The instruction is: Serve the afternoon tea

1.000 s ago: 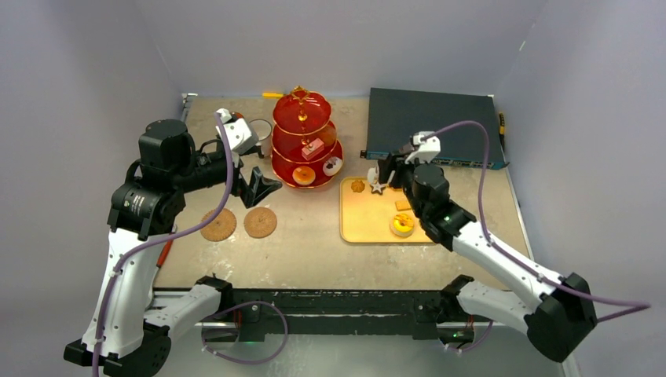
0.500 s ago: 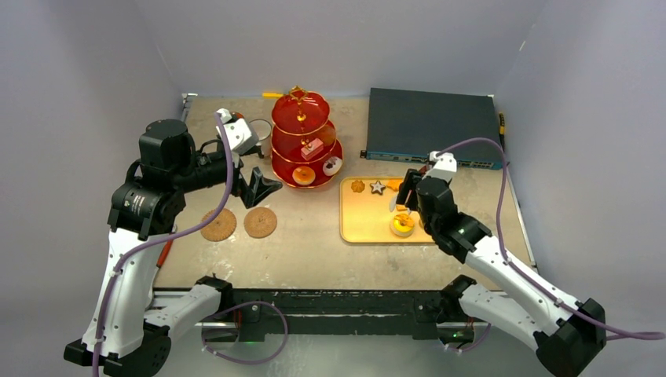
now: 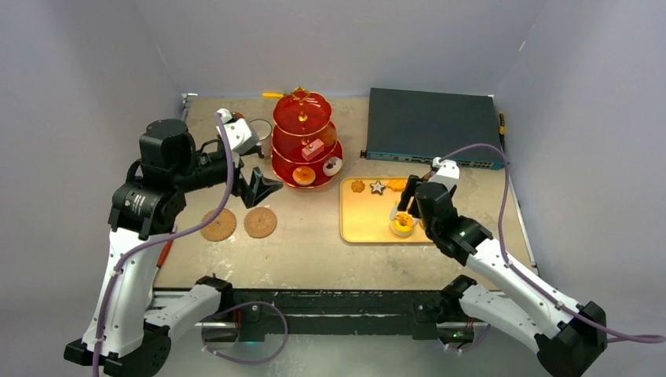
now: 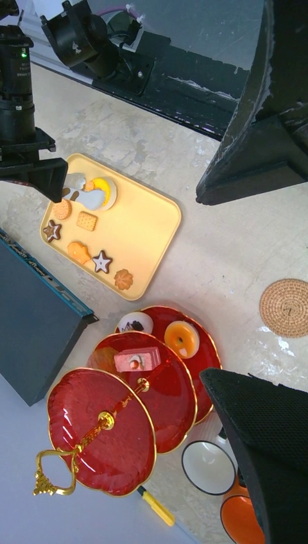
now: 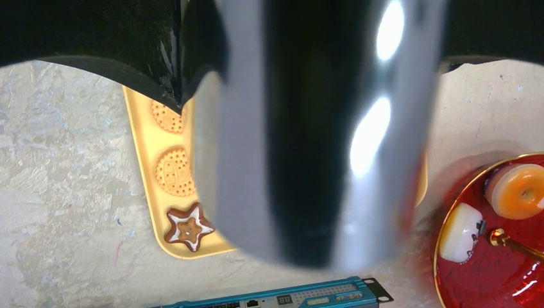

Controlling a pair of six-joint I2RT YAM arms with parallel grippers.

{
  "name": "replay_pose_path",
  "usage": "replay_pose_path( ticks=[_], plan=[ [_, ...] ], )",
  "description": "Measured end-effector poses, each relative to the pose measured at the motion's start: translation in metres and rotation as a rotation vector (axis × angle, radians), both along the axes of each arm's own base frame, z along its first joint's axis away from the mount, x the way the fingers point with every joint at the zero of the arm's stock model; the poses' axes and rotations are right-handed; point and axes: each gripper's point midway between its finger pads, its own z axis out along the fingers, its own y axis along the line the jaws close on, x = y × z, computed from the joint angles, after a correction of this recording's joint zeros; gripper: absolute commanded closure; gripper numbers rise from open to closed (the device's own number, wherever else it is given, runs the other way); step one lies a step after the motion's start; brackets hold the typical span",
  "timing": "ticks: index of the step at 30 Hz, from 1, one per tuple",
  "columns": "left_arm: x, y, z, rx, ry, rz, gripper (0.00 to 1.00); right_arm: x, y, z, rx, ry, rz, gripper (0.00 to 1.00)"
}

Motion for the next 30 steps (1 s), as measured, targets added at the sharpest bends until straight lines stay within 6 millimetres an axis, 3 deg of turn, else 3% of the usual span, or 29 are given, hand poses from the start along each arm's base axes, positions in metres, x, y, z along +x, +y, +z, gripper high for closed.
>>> replay_pose_path(
  ticks=[9, 22, 25, 30],
  plan=[
    [0.0, 0.0, 0.0, 0.0, 0.0, -0.001, 0.01, 0.002, -0.003, -0.005, 0.0, 0.014, -0.035, 0.26],
    [0.0, 0.0, 0.0, 0.001, -0.002, -0.002, 0.01, 0.009, -0.003, -0.034, -0.051, 0.075, -0.076, 0.3],
    [0.0, 0.0, 0.0, 0.003, -0.005, -0.004, 0.0, 0.011, -0.001, -0.036, -0.046, 0.071, -0.073, 0.33],
    [0.0, 0.0, 0.0, 0.008, -0.013, -0.006, 0.01, 0.013, 0.002, -0.038, -0.034, 0.059, -0.066, 0.49]
  ],
)
